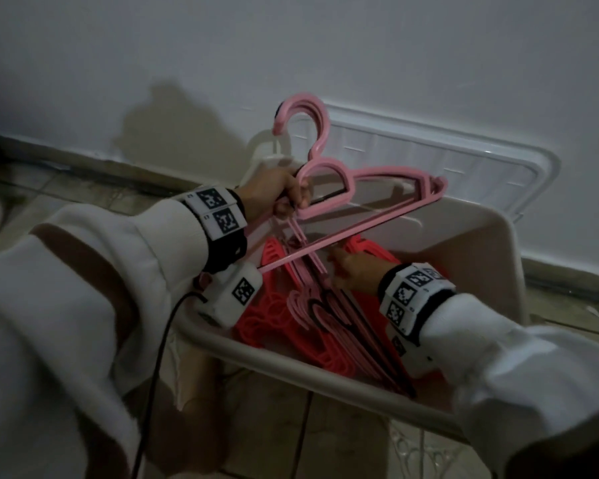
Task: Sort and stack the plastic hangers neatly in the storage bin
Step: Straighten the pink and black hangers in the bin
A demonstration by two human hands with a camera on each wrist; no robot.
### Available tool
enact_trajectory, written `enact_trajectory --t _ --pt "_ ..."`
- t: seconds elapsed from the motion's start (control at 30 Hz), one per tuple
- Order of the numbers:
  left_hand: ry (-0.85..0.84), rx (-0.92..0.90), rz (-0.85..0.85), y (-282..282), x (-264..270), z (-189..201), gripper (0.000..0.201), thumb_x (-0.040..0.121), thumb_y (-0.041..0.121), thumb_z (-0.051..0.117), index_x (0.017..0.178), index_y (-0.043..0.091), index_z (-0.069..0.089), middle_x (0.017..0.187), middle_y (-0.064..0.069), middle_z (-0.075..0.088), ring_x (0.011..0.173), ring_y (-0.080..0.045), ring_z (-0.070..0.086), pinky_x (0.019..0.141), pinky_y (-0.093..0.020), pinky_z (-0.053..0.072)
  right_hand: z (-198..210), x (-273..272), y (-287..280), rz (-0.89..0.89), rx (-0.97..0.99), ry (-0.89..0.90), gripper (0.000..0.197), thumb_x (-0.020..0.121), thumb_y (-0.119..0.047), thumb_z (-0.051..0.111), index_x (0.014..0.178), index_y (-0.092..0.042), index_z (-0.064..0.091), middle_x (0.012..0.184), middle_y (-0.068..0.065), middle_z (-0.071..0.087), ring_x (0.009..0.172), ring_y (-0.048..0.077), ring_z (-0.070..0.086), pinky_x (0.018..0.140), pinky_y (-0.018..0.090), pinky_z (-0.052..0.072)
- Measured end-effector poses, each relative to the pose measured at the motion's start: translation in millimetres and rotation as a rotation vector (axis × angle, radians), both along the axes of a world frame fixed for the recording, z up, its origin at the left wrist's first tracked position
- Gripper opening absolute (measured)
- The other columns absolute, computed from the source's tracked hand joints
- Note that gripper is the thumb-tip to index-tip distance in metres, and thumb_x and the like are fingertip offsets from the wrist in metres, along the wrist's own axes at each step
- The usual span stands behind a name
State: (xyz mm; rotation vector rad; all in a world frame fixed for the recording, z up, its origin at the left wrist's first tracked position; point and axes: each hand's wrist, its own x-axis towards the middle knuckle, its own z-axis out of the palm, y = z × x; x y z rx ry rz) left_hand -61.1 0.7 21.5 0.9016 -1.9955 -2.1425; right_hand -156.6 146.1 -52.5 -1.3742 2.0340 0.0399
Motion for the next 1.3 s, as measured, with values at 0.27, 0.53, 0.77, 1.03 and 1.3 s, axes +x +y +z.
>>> enact_trajectory --t 0.27,0.53,0.77,1.03,1.3 --pt "0.092 0.095 0.128 -17.7 9.6 8.7 0.029 0.073 -0.010 0.023 0.065 0.016 0.033 0.046 0.002 0.049 0.027 -0.006 0.022 0.035 -0.013 0.014 0.0 19.7 -20.0 0.073 -0.134 0.078 0.044 0.095 -0.014 0.042 0.137 -0.007 0.037 0.119 0.023 0.059 0.108 0.034 0.058 0.089 0.034 0.043" --pt "0.123 0.212 0.156 -30.9 20.3 7.7 0.031 0.078 -0.007 0.018 0.067 0.018 0.032 0.046 0.005 0.047 0.027 -0.005 0.021 0.037 -0.014 0.013 15.6 -8.4 8.6 -0.071 -0.028 0.163 0.029 0.093 -0.022 0.050 0.116 -0.005 0.050 0.123 0.023 0.050 0.114 0.034 0.052 0.090 0.029 0.035" --pt "0.123 0.187 0.187 -29.7 19.3 6.2 0.031 0.076 -0.009 0.020 0.067 0.018 0.033 0.047 0.004 0.046 0.027 -0.006 0.020 0.037 -0.013 0.013 37.7 -33.0 43.9 -0.134 -0.008 -0.011 0.029 0.089 -0.011 0.058 0.115 0.002 0.056 0.111 0.019 0.064 0.080 0.014 0.056 0.054 0.005 0.040" --pt "-0.137 0.025 0.061 -5.4 6.9 -12.5 0.026 0.075 -0.010 0.028 0.069 0.015 0.033 0.041 0.001 0.047 0.025 -0.007 0.018 0.035 -0.006 0.016 51.2 -59.8 82.6 -0.367 -0.237 -0.240 0.008 0.089 -0.009 0.057 0.088 -0.017 0.057 0.087 0.013 0.065 0.068 0.016 0.061 0.061 0.015 0.052" --pt "-0.280 -0.053 -0.008 10.7 -1.0 -29.2 0.029 0.080 -0.011 0.031 0.061 0.012 0.031 0.040 -0.003 0.042 0.022 -0.007 0.017 0.036 -0.003 0.018 62.3 -44.7 90.3 -0.421 -0.252 -0.263 0.009 0.097 -0.013 0.043 0.099 -0.010 0.051 0.084 0.009 0.061 0.065 0.011 0.063 0.051 0.012 0.050"
